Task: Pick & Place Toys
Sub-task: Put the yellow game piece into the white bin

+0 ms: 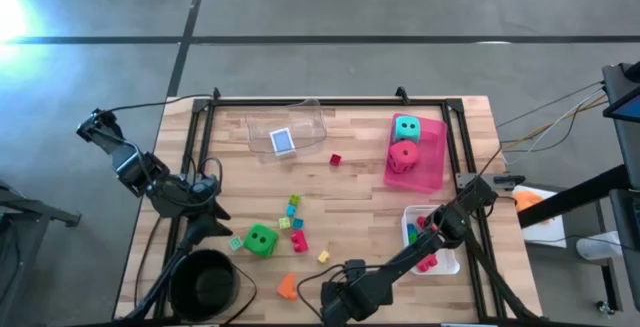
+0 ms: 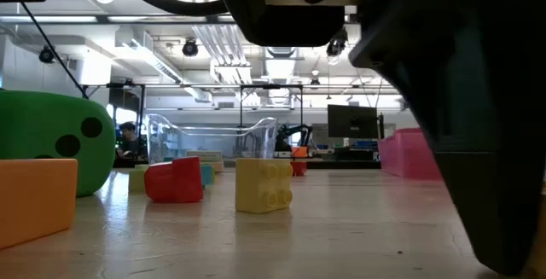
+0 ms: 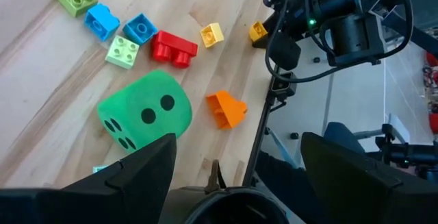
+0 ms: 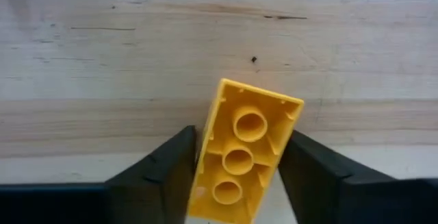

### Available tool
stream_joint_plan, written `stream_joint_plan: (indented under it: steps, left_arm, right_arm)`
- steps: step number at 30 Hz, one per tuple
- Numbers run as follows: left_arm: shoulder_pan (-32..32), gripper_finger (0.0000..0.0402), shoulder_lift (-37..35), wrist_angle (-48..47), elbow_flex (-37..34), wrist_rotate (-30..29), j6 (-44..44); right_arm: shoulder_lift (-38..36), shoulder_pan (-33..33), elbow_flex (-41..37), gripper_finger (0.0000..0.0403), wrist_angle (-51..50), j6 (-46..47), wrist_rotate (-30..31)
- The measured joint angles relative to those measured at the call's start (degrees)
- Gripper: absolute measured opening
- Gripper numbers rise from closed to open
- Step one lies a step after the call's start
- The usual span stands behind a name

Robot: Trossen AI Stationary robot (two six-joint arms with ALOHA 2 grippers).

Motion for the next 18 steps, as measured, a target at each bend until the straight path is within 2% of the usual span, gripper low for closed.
stream_joint_plan:
  steps: [5, 18]
  left_arm:
    - [0.00, 0.0316, 0.00, 0.00, 0.00, -0.02, -0.01]
    - [0.07, 0.0316, 0.00, 0.00, 0.00, -0.18, 0.09]
  right_arm:
    - [-0.04, 0.00, 0.00, 0.0131, 0.04, -1.84, 0.06]
    - [-0.51, 0.60, 1.60, 0.0131, -0.69, -3.56, 2.31]
